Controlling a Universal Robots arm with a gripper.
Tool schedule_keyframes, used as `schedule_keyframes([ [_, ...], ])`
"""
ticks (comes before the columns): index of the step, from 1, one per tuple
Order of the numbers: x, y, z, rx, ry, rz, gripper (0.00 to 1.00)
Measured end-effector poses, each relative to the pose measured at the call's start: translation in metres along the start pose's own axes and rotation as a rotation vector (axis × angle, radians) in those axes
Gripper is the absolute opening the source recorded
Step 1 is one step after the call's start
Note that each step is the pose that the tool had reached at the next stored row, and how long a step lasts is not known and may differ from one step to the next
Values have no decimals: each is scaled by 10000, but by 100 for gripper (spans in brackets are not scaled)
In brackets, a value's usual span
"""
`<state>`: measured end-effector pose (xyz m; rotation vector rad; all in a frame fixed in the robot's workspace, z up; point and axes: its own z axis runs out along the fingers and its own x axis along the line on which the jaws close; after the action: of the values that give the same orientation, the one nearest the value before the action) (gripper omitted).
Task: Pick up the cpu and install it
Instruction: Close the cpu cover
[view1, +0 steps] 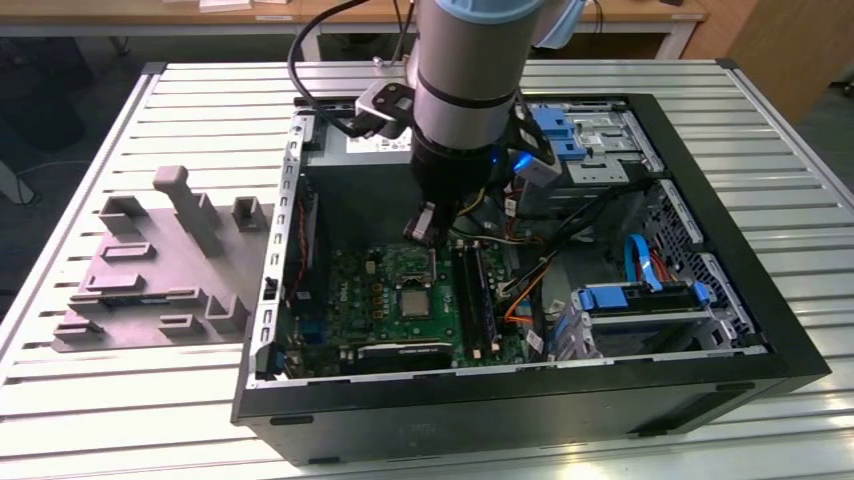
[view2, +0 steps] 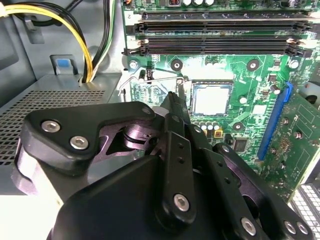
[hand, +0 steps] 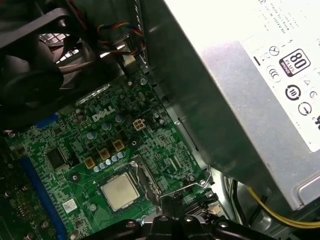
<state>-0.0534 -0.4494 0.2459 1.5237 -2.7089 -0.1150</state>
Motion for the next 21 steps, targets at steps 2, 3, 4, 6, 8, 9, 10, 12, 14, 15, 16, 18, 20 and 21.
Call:
schedule_keyframes([
  [2,9,-4,0,5,8,0,11],
  [3,14,-8,-1,7,12,-1,11],
  [4,20,-11,-1,10,16,-1,11],
  [6,28,-15,-1,21,33,2,11],
  [8,33,-18,-1,55,90,5,11],
  [9,35,-19,-2,86,142,8,11],
  [10,36,-20,-1,114,187,12,11],
  [12,41,-22,0,164,268,18,11],
  [14,50,-25,0,194,317,21,11],
  [15,54,-27,1,208,341,23,11],
  [16,57,-29,2,227,371,25,11],
  [18,71,-37,2,247,409,23,11],
  [20,114,-56,4,249,410,12,11],
  [21,138,-60,6,249,409,3,11],
])
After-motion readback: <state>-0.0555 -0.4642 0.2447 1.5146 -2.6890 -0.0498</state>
